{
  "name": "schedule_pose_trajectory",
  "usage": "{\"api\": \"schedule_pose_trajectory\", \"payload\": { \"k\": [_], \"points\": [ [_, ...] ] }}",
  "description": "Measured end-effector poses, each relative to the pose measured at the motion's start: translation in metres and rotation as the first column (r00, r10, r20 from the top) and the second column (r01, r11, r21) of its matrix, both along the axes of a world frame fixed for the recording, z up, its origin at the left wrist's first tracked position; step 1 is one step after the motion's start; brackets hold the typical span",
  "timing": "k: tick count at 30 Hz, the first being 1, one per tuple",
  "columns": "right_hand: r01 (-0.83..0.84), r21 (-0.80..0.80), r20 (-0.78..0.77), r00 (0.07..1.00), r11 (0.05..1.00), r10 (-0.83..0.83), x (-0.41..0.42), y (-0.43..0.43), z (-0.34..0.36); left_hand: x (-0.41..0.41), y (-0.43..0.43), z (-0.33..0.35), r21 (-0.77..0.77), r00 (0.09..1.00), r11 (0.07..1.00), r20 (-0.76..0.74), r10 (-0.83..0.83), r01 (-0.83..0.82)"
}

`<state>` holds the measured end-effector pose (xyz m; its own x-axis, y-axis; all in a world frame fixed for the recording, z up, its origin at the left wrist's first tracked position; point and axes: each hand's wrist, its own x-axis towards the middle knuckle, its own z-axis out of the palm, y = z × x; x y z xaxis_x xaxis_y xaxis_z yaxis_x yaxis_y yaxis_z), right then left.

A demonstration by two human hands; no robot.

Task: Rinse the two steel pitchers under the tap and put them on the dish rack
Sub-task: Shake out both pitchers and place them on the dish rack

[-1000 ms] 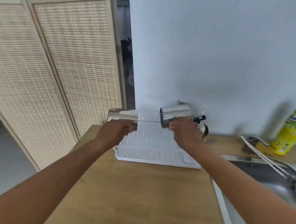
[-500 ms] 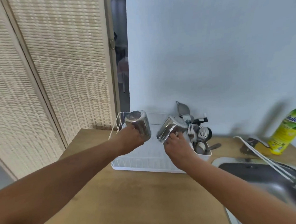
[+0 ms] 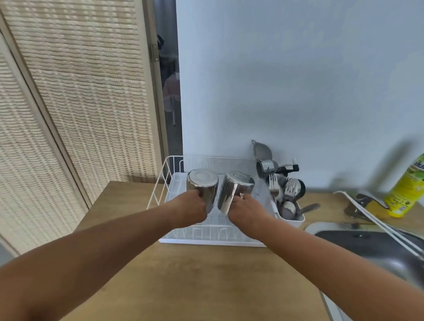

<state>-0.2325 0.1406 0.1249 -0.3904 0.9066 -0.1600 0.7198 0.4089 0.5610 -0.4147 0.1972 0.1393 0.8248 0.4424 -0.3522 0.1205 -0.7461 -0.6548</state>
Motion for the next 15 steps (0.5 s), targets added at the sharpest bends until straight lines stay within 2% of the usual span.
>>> {"api": "schedule_pose_trajectory", "payload": {
  "k": [6,8,10,12,13,15],
  "points": [
    [-0.149,-0.072,-0.015,0.989,0.986,0.148,0.007,0.006,-0.005,0.002,0.002,-0.005,-0.094,0.998,0.994,0.008,0.060,-0.059],
    [-0.215,-0.027,-0.071,0.975,0.976,0.212,0.012,0.007,-0.009,-0.002,0.003,-0.001,-0.113,0.998,0.994,0.061,-0.001,0.008],
    [-0.249,0.075,-0.135,0.957,0.965,0.258,0.016,0.005,-0.010,-0.010,0.005,-0.003,-0.026,0.978,0.988,0.151,-0.145,0.151],
    [-0.218,0.184,-0.205,0.945,0.958,0.255,0.017,0.000,-0.012,-0.017,0.005,-0.008,0.036,0.939,0.982,0.289,-0.188,0.186],
    [-0.180,0.243,-0.247,0.939,0.953,0.241,0.018,-0.002,-0.014,-0.019,0.006,-0.012,0.056,0.913,0.985,0.371,-0.171,0.161],
    [-0.040,0.313,-0.360,0.920,0.949,0.158,0.018,-0.006,-0.017,-0.021,0.006,-0.018,0.040,0.860,0.999,0.510,-0.036,0.018]
  ]
}}
